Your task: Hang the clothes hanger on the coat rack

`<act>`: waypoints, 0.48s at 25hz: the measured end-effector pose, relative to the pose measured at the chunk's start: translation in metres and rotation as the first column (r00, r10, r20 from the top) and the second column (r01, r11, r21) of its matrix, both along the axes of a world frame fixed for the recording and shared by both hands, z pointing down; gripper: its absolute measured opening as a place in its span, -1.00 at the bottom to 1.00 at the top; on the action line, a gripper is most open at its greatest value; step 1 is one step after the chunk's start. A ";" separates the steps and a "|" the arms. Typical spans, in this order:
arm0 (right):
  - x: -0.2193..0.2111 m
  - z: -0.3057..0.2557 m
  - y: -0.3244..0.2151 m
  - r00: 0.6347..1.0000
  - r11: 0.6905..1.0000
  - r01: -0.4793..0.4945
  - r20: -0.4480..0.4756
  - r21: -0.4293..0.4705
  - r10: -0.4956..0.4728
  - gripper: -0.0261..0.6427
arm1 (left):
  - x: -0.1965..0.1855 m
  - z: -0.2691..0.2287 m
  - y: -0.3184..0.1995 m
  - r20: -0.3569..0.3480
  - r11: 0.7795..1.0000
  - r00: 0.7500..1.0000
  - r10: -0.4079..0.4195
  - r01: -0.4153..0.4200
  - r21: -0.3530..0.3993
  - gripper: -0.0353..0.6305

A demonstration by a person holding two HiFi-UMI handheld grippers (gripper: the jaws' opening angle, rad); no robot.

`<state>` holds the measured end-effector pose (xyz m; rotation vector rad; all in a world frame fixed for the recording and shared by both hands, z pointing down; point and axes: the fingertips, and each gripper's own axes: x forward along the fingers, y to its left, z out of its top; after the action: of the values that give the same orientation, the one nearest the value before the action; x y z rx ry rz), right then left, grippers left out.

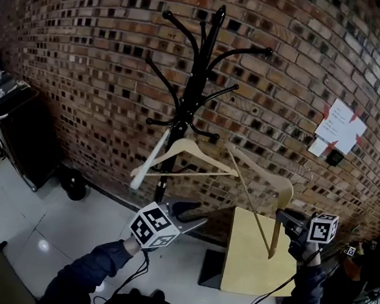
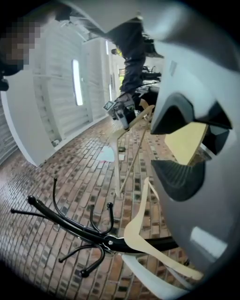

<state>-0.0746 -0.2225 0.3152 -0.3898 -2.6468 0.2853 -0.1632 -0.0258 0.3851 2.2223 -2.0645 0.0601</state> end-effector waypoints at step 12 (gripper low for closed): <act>-0.121 -0.029 -0.019 0.996 0.957 0.078 -0.072 0.278 -0.060 -0.75 | -0.058 -0.062 0.022 0.064 0.988 0.995 -0.072 0.063 0.141 -0.57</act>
<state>-0.1952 -0.2413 0.2862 -0.3713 -2.5555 -0.1000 -0.2217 -0.0037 0.3230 2.2557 -2.2437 -0.0142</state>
